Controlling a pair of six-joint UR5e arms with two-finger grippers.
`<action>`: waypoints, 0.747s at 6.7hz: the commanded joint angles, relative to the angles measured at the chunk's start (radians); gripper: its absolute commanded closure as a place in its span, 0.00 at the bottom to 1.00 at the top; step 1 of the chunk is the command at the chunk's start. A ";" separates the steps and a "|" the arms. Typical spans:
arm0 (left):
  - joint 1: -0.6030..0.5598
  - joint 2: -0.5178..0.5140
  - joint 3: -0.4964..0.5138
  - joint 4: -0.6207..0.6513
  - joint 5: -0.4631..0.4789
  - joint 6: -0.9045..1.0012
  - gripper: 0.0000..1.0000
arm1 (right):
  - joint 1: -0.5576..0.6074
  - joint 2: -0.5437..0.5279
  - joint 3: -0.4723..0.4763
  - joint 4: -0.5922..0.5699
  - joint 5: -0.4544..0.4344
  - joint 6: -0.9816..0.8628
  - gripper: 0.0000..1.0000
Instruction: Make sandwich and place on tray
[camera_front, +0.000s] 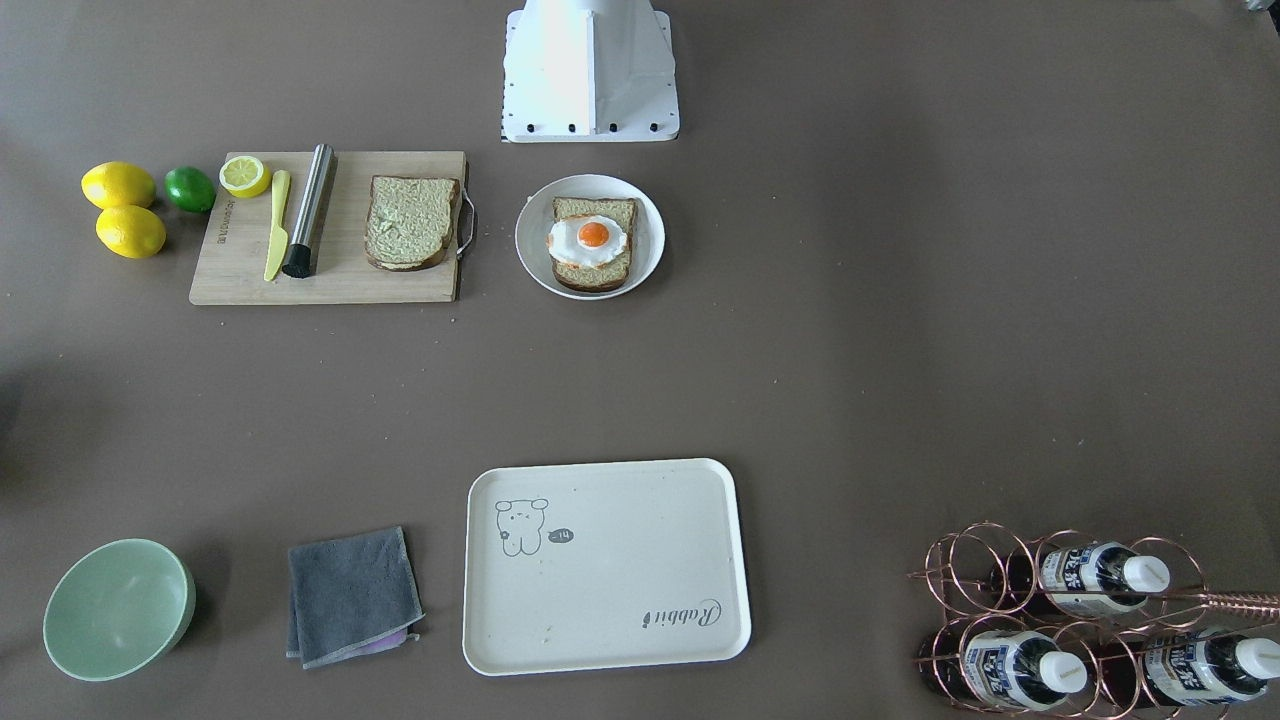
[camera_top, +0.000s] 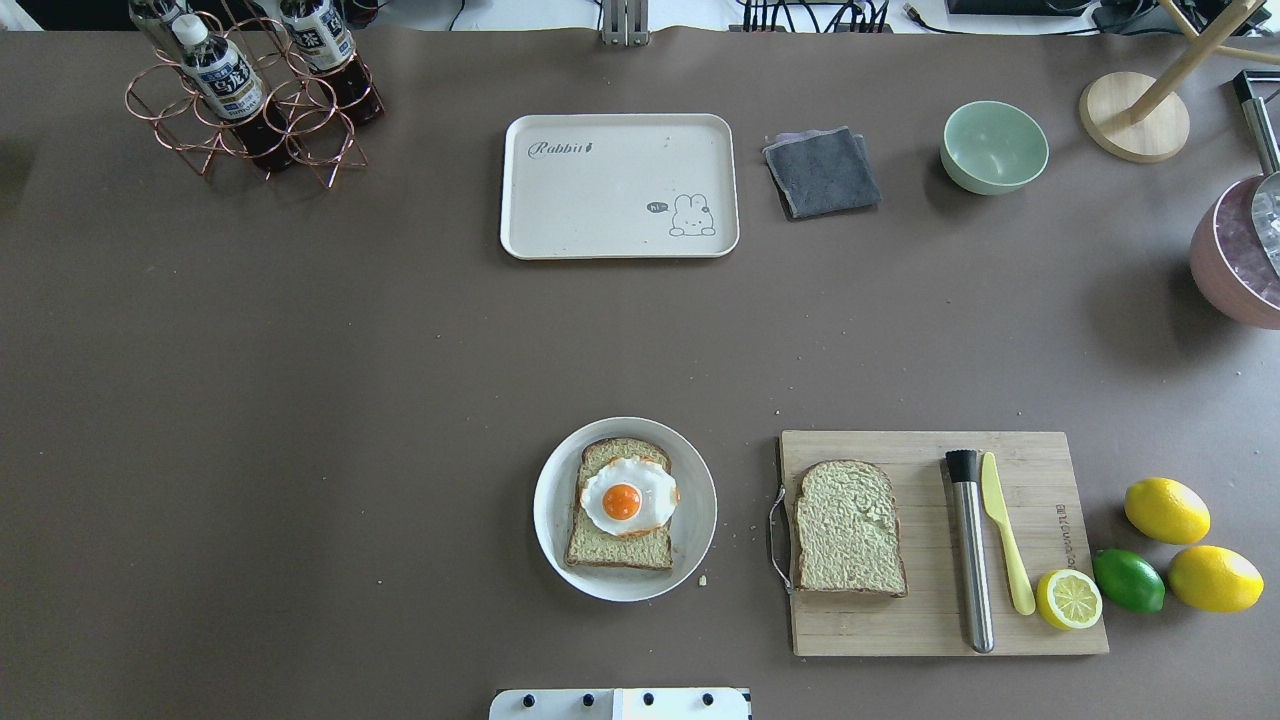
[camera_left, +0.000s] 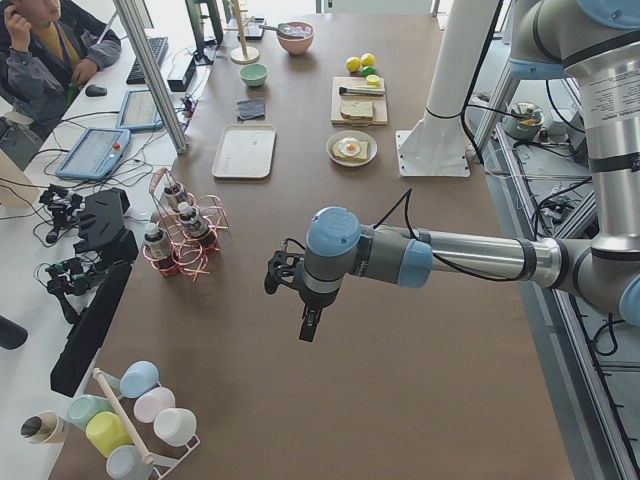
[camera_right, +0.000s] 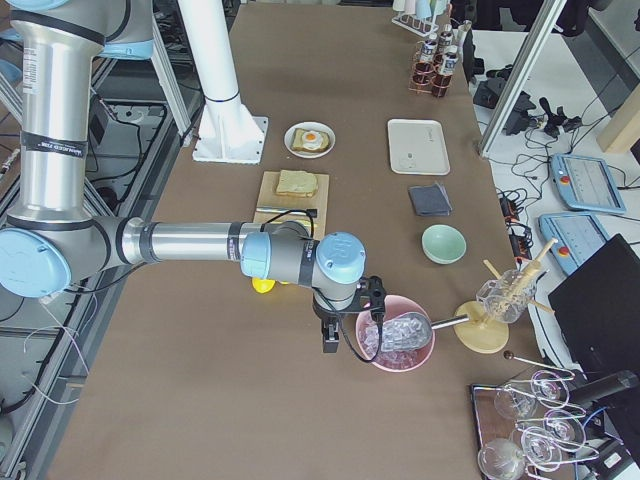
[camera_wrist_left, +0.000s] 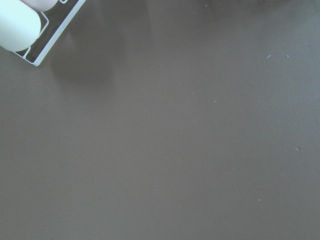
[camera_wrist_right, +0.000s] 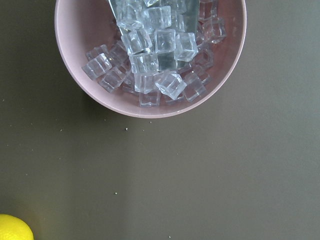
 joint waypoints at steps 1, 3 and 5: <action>0.000 0.000 0.004 0.005 -0.007 -0.069 0.03 | -0.001 -0.005 0.001 0.034 0.077 -0.014 0.00; 0.003 0.002 0.002 0.006 -0.013 -0.075 0.03 | -0.034 -0.014 0.029 0.083 0.112 0.016 0.00; 0.005 0.009 -0.001 0.005 -0.013 -0.076 0.03 | -0.192 -0.002 0.131 0.107 0.090 0.339 0.00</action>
